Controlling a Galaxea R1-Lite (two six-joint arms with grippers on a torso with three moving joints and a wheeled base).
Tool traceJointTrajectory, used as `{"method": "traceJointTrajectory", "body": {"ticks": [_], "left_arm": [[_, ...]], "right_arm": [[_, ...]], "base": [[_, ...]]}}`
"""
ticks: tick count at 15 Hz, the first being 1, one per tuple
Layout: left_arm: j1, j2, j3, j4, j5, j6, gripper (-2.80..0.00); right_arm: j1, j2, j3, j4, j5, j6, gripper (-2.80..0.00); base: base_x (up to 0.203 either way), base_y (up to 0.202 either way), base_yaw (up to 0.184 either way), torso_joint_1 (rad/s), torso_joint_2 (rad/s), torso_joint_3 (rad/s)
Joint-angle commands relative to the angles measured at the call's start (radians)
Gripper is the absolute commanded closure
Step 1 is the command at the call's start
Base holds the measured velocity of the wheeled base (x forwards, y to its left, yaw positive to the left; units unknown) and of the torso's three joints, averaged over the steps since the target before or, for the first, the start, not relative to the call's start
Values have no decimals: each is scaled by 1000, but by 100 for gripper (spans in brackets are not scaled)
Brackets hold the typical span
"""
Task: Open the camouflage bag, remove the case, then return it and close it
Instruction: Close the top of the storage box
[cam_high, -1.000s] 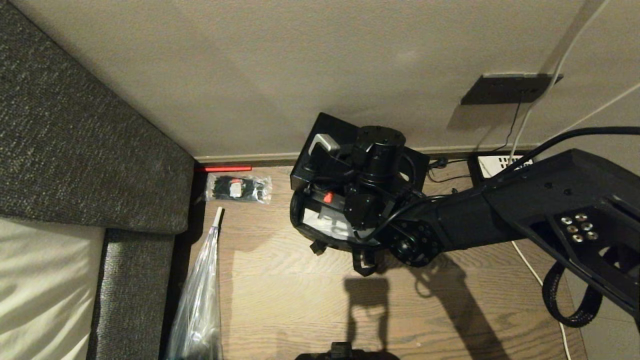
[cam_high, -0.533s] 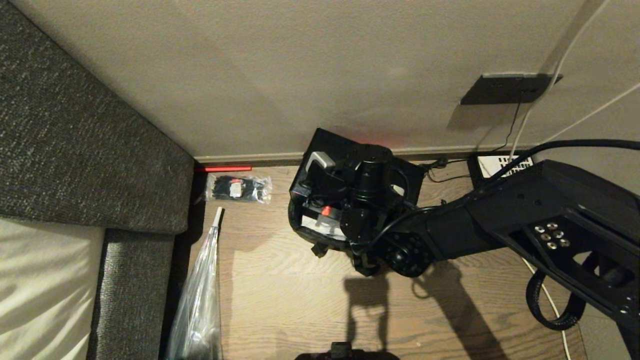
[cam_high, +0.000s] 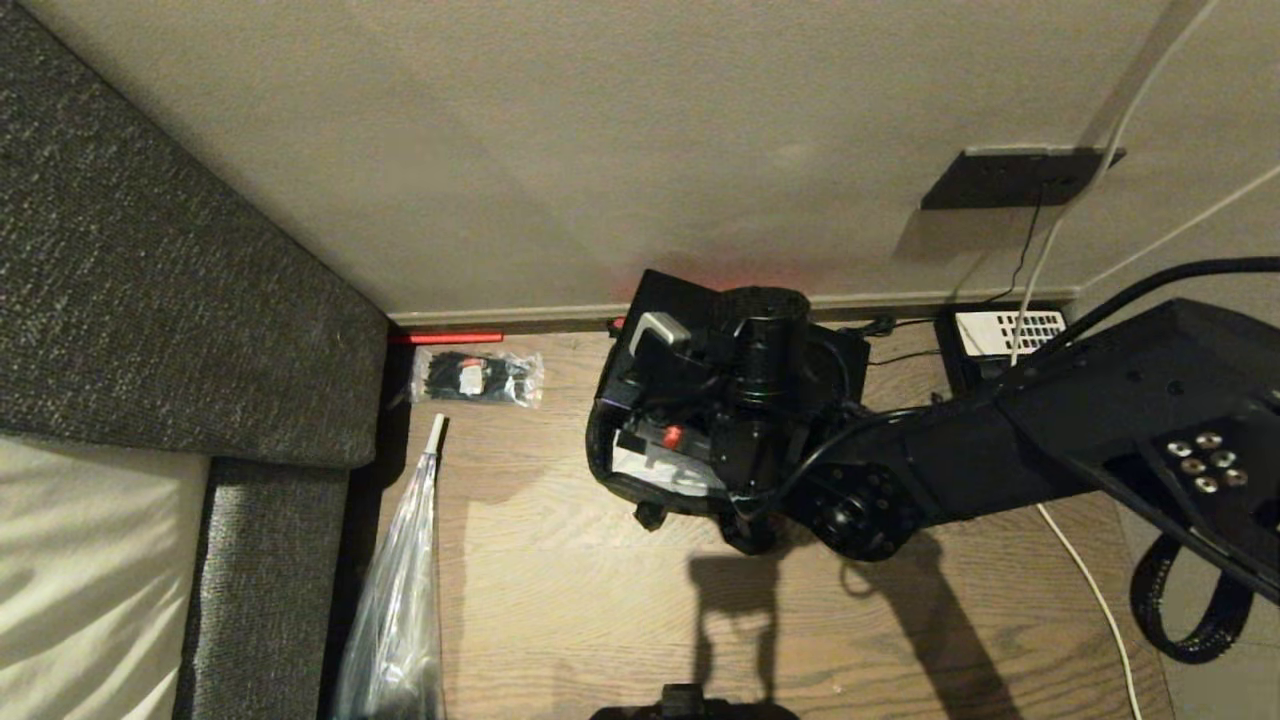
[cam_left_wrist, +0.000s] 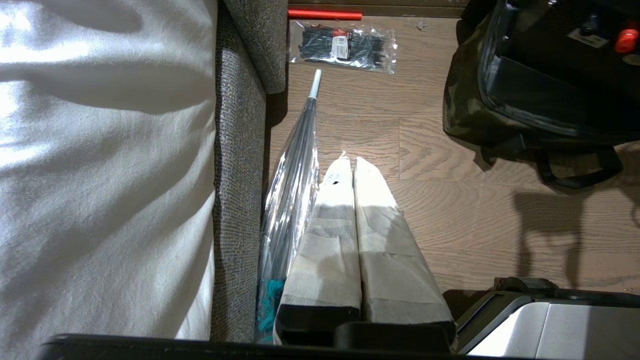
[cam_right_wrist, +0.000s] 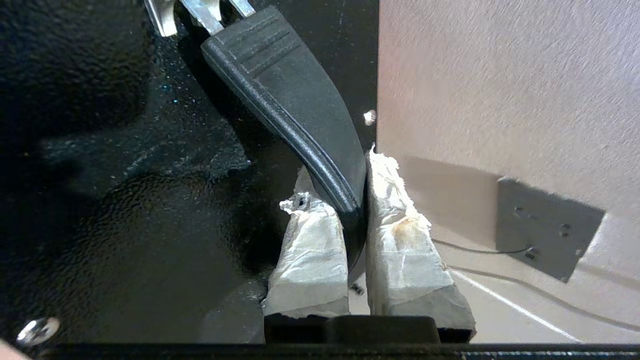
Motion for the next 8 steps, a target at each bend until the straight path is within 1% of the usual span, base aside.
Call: {"method": "traceJointTrajectory", "body": {"ticks": [1, 5, 8], "left_arm": [[0, 0, 3, 0, 0, 0, 0], [0, 0, 3, 0, 0, 0, 0], [0, 0, 3, 0, 0, 0, 0]], "right_arm": [[8, -50, -1, 59, -5, 34, 0], [37, -60, 12, 65, -6, 35, 0], [45, -38, 15, 60, -5, 42, 0]], "base": [[0, 0, 0, 0, 0, 0], [0, 0, 0, 0, 0, 0], [0, 0, 0, 0, 0, 0]]}}
